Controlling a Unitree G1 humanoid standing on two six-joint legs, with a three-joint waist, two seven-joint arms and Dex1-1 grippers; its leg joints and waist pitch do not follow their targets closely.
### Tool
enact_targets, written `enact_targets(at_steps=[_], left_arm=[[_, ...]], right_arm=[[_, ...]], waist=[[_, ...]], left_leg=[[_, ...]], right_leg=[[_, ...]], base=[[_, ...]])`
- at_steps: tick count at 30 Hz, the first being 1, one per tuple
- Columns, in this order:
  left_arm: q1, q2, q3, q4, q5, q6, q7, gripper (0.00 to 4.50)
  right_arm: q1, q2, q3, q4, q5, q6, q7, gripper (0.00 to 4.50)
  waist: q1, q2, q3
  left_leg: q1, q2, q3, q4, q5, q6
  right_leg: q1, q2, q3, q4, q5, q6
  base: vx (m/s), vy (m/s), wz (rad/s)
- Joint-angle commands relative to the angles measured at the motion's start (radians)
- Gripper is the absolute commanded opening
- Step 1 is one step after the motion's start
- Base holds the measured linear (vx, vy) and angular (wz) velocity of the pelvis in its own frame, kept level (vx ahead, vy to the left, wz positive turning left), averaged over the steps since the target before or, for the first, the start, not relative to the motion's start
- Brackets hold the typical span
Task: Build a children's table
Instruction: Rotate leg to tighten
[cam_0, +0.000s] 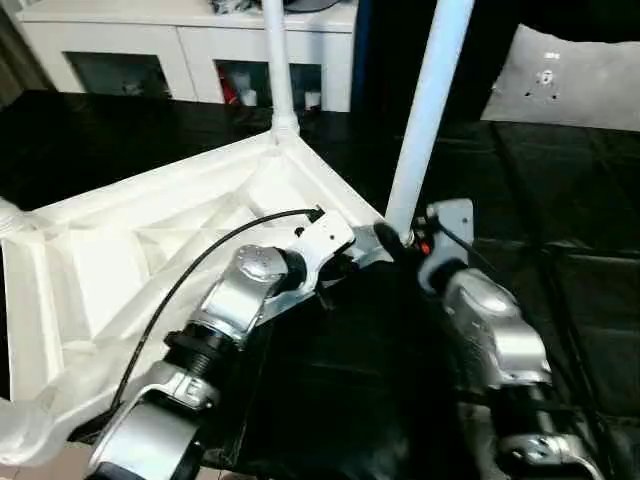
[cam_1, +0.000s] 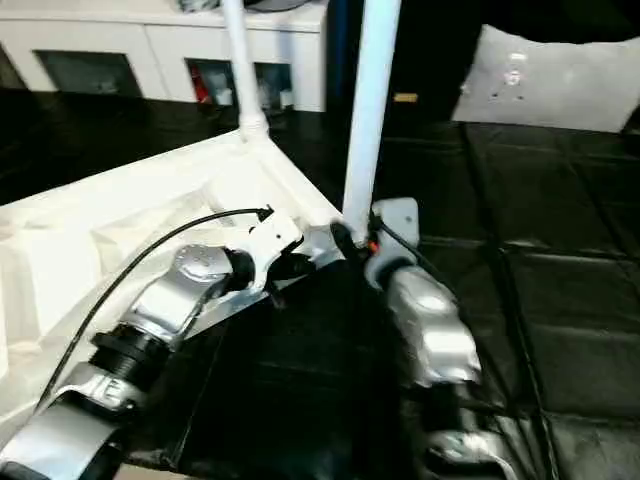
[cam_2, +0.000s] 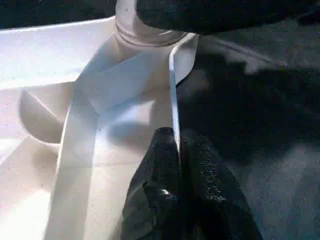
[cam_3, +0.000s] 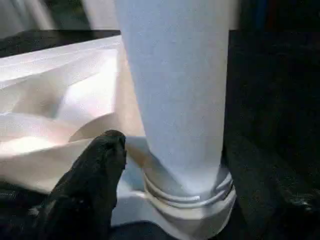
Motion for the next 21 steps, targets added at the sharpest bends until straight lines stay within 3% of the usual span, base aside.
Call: enact_targets(at_steps=[1,5,8,14,17,19,21], left_arm=[[0.015,0.061,-0.016,-0.06,-0.008,-0.057,-0.091,0.0],[0.028,0.101,-0.027,-0.067,-0.015,-0.084,-0.144,0.0],[0.042,0.188,-0.056,-0.075,-0.045,-0.17,-0.307,0.0],[0.055,0.236,-0.073,-0.094,-0.074,-0.218,-0.426,0.0],[0.061,0.282,-0.104,-0.109,-0.081,-0.251,-0.518,0.0],[0.06,0.29,-0.112,-0.109,-0.082,-0.262,-0.536,0.0],[0.057,0.298,-0.121,-0.111,-0.09,-0.276,-0.565,0.0]], right_arm=[[0.018,-0.066,0.026,-0.037,0.042,-0.015,0.149,3.75],[0.023,-0.128,0.04,-0.049,0.055,-0.023,0.249,4.1],[0.017,-0.269,0.088,-0.062,0.077,-0.03,0.489,4.2],[0.013,-0.336,0.123,-0.075,0.115,-0.03,0.646,4.2],[-0.002,-0.373,0.161,-0.061,0.13,-0.042,0.758,3.86],[-0.009,-0.38,0.176,-0.055,0.133,-0.034,0.786,3.83],[-0.02,-0.382,0.194,-0.047,0.135,-0.029,0.819,3.44]], waist=[[0.013,-0.002,-0.086],[0.024,-0.001,-0.08],[0.035,-0.003,-0.081],[0.056,-0.007,-0.08],[0.066,-0.013,-0.08],[0.07,-0.016,-0.078],[0.077,-0.016,-0.075]], left_leg=[[-0.005,0.028,-0.002,-0.055,-0.094,0.15],[0.004,0.033,0.0,-0.059,-0.146,0.128],[0.008,0.033,-0.002,-0.061,-0.178,0.119],[0.012,0.036,0.005,-0.061,-0.18,0.112],[0.009,0.041,0.005,-0.061,-0.161,0.112],[0.01,0.039,0.007,-0.061,-0.172,0.109],[0.014,0.038,0.009,-0.062,-0.187,0.097]], right_leg=[[0.083,-0.061,0.055,-0.047,-0.244,-0.176],[0.076,-0.06,0.056,-0.055,-0.321,-0.16],[0.077,-0.059,0.057,-0.054,-0.332,-0.162],[0.071,-0.063,0.063,-0.053,-0.358,-0.165],[0.07,-0.063,0.066,-0.044,-0.34,-0.171],[0.068,-0.063,0.066,-0.046,-0.369,-0.165],[0.065,-0.064,0.066,-0.055,-0.428,-0.143]], base=[[0.0,0.0,0.0],[0.0,0.0,0.0],[0.0,0.0,0.0],[0.0,0.0,0.0],[0.0,0.0,0.0],[0.0,0.0,0.0],[0.0,0.0,0.0]])
